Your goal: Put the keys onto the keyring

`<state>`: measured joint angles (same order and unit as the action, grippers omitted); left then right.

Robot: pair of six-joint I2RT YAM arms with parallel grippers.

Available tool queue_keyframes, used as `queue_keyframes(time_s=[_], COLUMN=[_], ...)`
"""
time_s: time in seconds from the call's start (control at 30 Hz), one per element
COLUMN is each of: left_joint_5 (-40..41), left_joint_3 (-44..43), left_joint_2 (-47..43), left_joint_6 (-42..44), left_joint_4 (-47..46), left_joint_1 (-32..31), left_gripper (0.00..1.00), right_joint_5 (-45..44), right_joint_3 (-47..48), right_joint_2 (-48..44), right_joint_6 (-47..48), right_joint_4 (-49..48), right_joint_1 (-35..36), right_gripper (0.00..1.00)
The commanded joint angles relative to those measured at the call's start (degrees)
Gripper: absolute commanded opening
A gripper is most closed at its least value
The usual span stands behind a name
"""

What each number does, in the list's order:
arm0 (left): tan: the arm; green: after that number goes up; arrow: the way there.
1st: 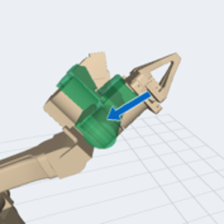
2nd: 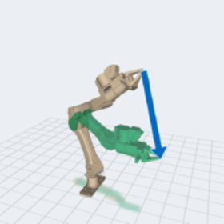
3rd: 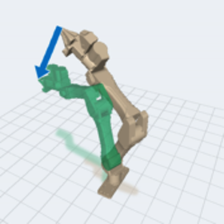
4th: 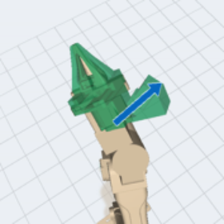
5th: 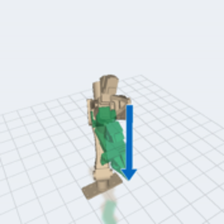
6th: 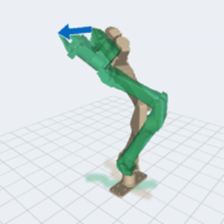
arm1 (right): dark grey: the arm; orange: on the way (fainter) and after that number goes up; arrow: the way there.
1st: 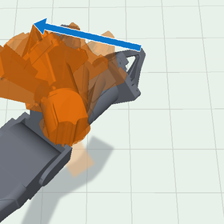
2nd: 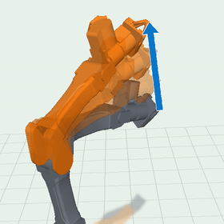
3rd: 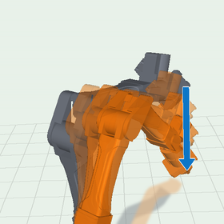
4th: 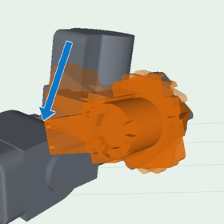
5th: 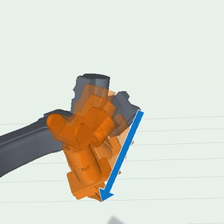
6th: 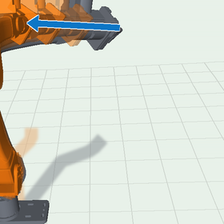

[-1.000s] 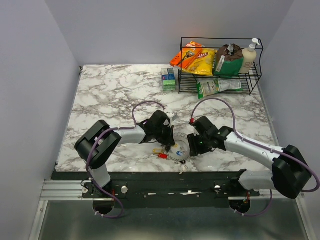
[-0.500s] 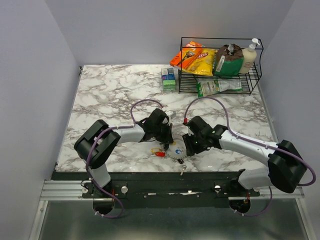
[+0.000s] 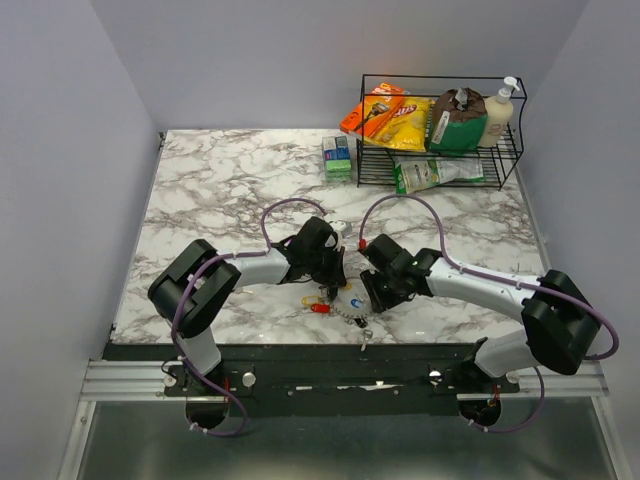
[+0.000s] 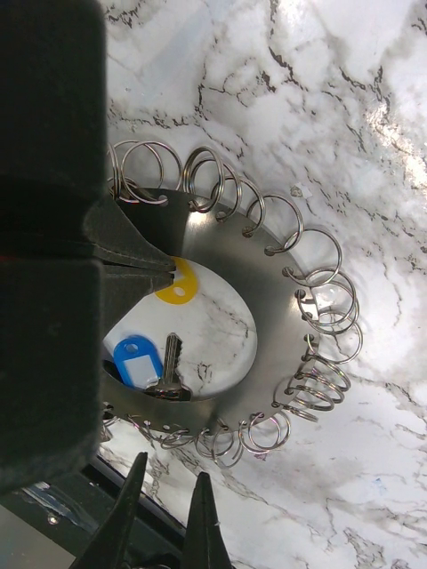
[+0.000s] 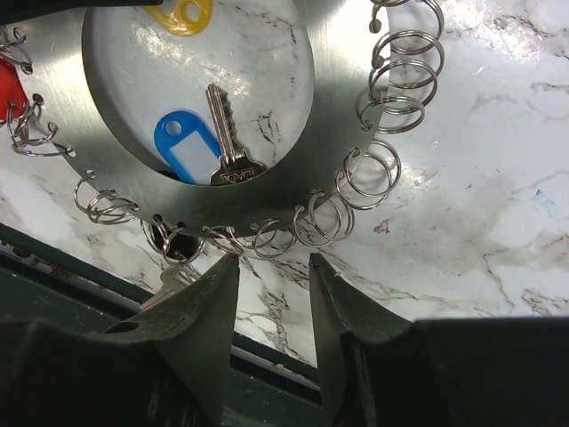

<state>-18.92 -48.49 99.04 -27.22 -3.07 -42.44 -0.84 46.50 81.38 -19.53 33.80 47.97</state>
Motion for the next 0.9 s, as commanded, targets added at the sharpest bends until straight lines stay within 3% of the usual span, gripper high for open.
queue_keyframes(time_s=[0.0,0.5,0.63,0.87], left_joint_5=[3.45,3.01,2.92,2.66], left_joint_3=[0.5,0.5,0.59,0.68], left_joint_2=[1.5,1.59,1.5,1.33], left_joint_6=[2.26,2.35,2.52,2.61], left_joint_4=[5.27,5.36,5.36,5.27], left_joint_1=[0.69,0.69,0.69,0.69], left_gripper=[0.0,0.0,0.0,0.0], right_joint_5=[-0.48,0.49,0.4,-1.53], right_joint_3=[-0.44,-1.76,-1.68,0.17], right_joint_2=[1.14,5.71,5.37,4.13], right_joint_6=[-0.69,-1.65,-1.56,-0.69], right_joint_4=[0.21,-2.42,-3.04,-3.21], right_joint_1=[0.81,1.43,1.34,1.34], right_gripper=[0.45,0.45,0.38,0.36])
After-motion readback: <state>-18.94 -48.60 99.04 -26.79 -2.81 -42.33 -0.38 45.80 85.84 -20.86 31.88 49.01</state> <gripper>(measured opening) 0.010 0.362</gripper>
